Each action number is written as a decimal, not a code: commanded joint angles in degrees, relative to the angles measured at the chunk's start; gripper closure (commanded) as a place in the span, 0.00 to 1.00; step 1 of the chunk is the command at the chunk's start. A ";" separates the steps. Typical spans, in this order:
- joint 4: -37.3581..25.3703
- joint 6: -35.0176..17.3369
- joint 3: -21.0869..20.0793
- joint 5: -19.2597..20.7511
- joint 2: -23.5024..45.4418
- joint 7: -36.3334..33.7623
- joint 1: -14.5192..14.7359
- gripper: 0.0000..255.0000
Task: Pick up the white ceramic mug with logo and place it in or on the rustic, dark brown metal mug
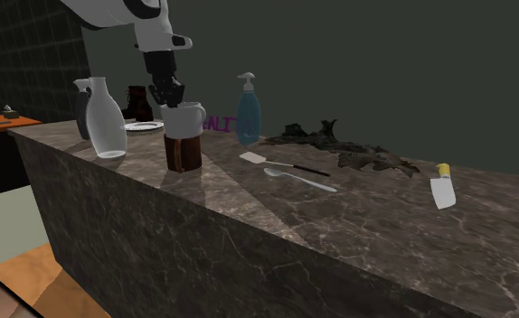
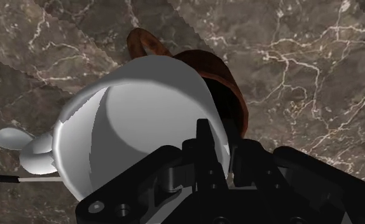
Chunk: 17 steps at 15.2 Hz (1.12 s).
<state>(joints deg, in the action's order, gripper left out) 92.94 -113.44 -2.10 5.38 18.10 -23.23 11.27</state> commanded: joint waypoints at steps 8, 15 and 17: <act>0.53 -0.67 0.01 0.03 0.08 -0.05 -0.01 0.00; -2.07 2.79 -0.09 -0.09 -0.78 0.05 0.13 0.00; -4.69 5.99 -0.18 -0.18 -1.34 0.13 0.27 0.00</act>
<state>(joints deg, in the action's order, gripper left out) 89.34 -108.95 -2.24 5.24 17.10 -23.11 11.47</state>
